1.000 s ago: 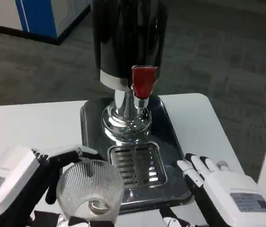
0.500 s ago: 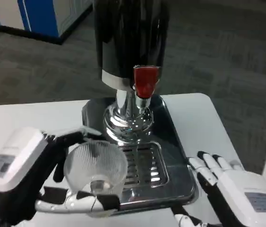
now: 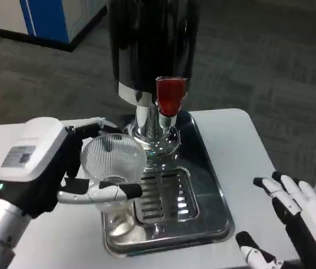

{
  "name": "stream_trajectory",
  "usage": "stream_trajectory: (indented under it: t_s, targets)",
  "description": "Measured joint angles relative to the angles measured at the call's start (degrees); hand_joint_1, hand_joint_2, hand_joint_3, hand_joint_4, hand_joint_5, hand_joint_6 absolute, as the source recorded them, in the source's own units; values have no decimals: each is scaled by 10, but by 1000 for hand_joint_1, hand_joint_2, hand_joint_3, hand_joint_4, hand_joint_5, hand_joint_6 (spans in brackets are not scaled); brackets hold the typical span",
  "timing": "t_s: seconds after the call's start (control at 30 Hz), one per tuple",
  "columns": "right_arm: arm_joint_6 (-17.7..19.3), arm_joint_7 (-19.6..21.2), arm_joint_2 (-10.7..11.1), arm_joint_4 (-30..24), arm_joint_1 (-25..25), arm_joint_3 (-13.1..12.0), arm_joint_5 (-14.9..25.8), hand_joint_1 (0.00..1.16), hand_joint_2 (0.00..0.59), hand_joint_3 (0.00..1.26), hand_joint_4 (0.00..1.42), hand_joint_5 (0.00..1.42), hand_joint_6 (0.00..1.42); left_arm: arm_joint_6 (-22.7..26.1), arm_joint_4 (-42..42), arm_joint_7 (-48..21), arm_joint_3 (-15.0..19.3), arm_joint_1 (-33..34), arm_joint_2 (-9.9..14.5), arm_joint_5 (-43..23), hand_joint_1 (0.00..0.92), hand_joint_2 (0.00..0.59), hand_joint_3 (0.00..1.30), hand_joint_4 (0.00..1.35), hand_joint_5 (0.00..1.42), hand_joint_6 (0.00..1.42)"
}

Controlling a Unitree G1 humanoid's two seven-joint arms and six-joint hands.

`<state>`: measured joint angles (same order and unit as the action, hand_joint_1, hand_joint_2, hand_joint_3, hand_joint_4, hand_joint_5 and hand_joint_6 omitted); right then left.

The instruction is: Grasp the cup under the faucet to collect the drink, then remove the cup.

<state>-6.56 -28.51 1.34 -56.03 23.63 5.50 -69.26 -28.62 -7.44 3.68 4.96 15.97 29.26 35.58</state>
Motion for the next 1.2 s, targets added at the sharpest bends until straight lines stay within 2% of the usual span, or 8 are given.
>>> stream_trajectory:
  t_s: [0.27,0.4,0.67,0.8,1.03,1.07,1.13,1.2]
  targets:
    - [0,-1,5,-15,17,-36,34,267,406,96,0,3,0,16,-66,52,-45,41,-10,21,551,0,906,1000,1205,1424]
    - [0,-1,12,-29,28,-63,56,267,406,96,0,3,0,28,-80,82,-70,49,-33,32,550,0,890,982,1182,1423]
    - [8,0,14,-30,48,-99,88,267,406,99,0,3,0,65,-92,96,-106,77,-58,35,525,4,859,929,1142,1424]
    - [15,3,14,-30,51,-119,105,267,406,102,0,3,0,89,-108,101,-125,102,-70,48,518,21,728,754,1029,1319]
    - [28,5,13,-30,59,-156,135,258,411,105,0,4,0,108,-125,98,-151,121,-77,51,418,50,590,629,949,1214]
    - [30,7,13,-30,60,-162,140,258,411,105,0,4,0,109,-126,90,-154,125,-79,49,386,58,565,599,932,1199]
    - [36,9,13,-30,64,-172,149,259,409,105,0,4,0,112,-128,73,-160,136,-79,43,264,83,458,496,886,1131]
    - [39,10,12,-30,67,-179,156,257,410,105,0,4,0,113,-128,60,-169,140,-79,34,222,81,400,443,846,1095]
